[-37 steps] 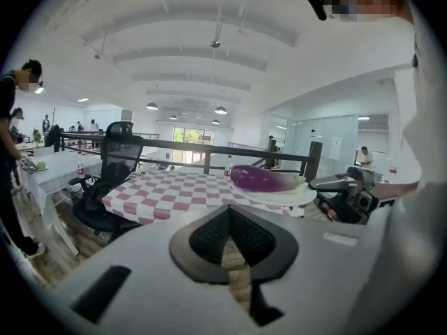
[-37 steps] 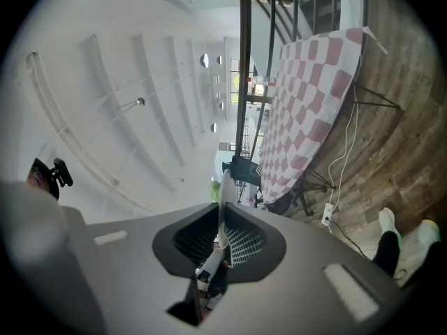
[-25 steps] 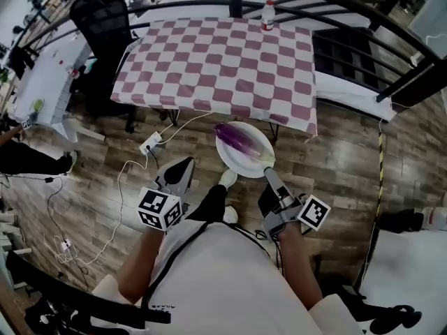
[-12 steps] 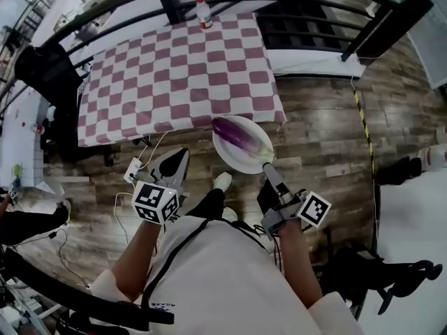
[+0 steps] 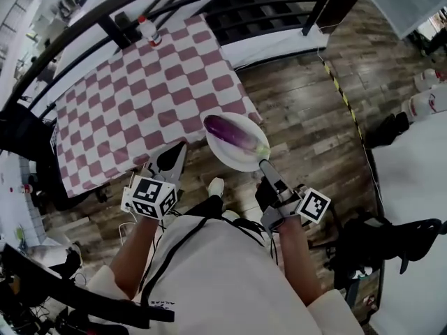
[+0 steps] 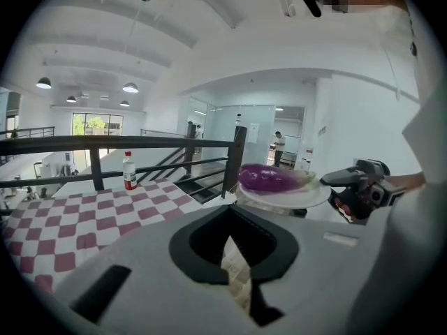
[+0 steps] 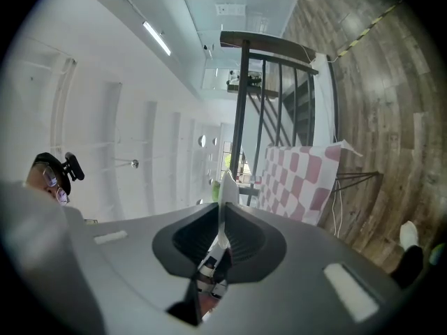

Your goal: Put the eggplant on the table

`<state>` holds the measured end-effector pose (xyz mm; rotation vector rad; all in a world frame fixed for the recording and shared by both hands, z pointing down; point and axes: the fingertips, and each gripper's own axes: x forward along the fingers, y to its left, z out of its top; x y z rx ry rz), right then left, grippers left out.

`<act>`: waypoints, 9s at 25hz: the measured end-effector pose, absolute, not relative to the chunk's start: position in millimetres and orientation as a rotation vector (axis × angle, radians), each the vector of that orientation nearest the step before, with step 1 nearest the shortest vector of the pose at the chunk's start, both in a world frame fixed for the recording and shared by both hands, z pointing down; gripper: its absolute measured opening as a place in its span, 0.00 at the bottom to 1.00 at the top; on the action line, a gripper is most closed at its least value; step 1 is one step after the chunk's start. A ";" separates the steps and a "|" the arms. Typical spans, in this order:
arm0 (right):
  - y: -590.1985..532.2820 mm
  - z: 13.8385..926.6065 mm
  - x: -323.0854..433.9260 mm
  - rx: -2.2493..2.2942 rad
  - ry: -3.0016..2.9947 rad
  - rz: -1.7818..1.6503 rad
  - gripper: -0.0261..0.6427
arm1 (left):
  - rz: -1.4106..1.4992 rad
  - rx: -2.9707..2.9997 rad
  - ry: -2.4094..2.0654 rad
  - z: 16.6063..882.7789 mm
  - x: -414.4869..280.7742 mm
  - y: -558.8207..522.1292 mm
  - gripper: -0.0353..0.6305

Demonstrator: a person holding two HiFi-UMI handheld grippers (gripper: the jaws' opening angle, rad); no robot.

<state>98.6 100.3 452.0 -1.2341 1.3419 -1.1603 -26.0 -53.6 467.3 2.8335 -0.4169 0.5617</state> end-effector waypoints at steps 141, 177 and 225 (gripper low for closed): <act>-174.7 698.0 241.8 -1.006 1.890 -1.849 0.08 | 0.566 2.456 -1.117 530.0 32.7 -204.9 0.05; -174.8 726.1 248.5 -1.659 1.858 -1.885 0.12 | 0.535 2.512 -1.043 522.5 8.6 -196.1 0.05; -57.0 475.9 188.4 -1.663 2.002 -0.997 0.05 | 0.389 2.734 -0.716 465.0 15.3 -140.4 0.05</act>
